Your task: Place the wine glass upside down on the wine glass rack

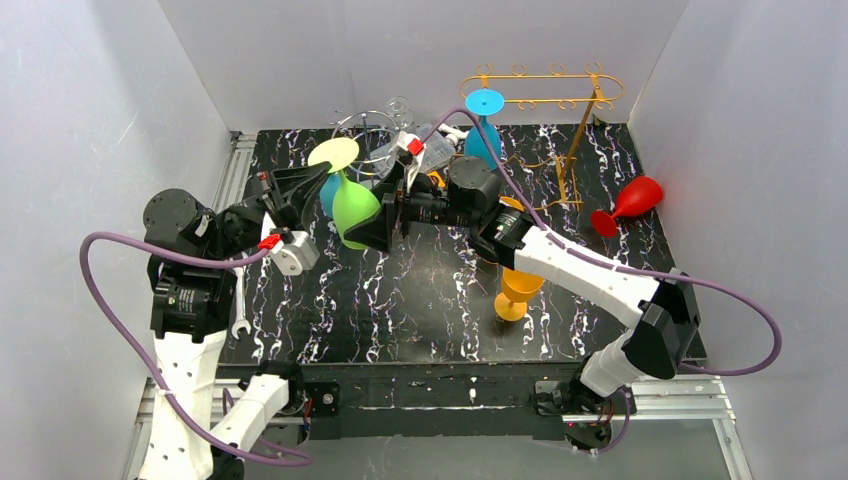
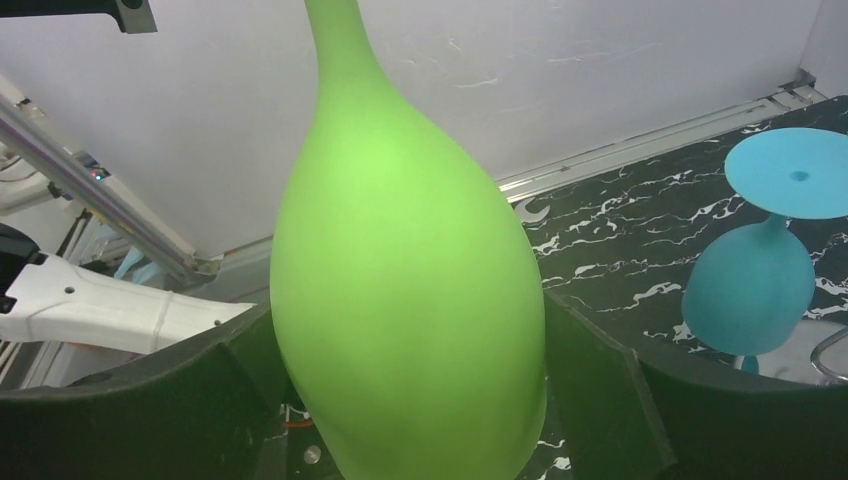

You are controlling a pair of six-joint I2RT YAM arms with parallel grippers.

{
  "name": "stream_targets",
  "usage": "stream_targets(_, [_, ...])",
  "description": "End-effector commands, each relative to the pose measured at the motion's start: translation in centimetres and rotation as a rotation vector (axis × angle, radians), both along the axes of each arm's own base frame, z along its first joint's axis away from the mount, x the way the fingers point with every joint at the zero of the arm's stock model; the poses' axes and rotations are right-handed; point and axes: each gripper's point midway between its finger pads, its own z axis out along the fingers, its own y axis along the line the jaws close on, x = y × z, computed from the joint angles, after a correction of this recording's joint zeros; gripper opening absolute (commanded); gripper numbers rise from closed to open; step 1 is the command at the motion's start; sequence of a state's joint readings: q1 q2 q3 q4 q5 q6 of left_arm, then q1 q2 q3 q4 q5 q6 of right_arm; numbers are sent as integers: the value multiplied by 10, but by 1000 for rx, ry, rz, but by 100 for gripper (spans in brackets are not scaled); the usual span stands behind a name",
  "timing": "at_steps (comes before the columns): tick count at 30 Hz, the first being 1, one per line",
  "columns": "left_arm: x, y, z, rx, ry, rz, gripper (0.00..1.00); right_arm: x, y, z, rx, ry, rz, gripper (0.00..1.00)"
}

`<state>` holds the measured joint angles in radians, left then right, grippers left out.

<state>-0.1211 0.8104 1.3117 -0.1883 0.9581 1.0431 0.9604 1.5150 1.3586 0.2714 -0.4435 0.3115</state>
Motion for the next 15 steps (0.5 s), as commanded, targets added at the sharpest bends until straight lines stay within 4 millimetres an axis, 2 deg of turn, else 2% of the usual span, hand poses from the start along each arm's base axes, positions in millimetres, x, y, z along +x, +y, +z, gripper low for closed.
stream_targets(1, [-14, -2, 22, -9, -84, -23, 0, -12, -8, 25, 73, -43, 42, 90])
stream_targets(4, [-13, -1, 21, -13, -75, -20, 0, -13, -19, 38, 96, -71, 36, 79])
stream_targets(5, [-13, -1, 21, -14, -73, -21, 0, -14, -23, 43, 107, -82, 37, 72])
stream_targets(6, [-14, -2, 21, -15, -70, -22, 9, -13, -28, 46, 115, -89, 28, 66])
stream_targets(7, [-14, -2, 21, -17, -69, -22, 24, -11, -35, 51, 125, -97, 12, 59])
stream_targets(8, [-14, -2, 21, -19, -66, -23, 32, -8, -41, 55, 132, -101, -13, 54])
stream_targets(9, [-13, -1, 21, -21, -63, -21, 51, -2, -47, 57, 136, -99, -52, 52])
stream_targets(10, [-12, -1, 22, -28, -56, -15, 79, 5, -55, 59, 139, -95, -103, 52])
stream_targets(11, [-11, 0, 22, -34, -51, -10, 94, 11, -63, 59, 141, -90, -144, 52])
stream_targets(12, [-10, 1, 23, -43, -42, -2, 98, 15, -71, 62, 146, -91, -175, 54])
stream_targets(15, [-4, 4, 23, -72, -18, 27, 98, 31, -102, 65, 137, -109, -305, 56])
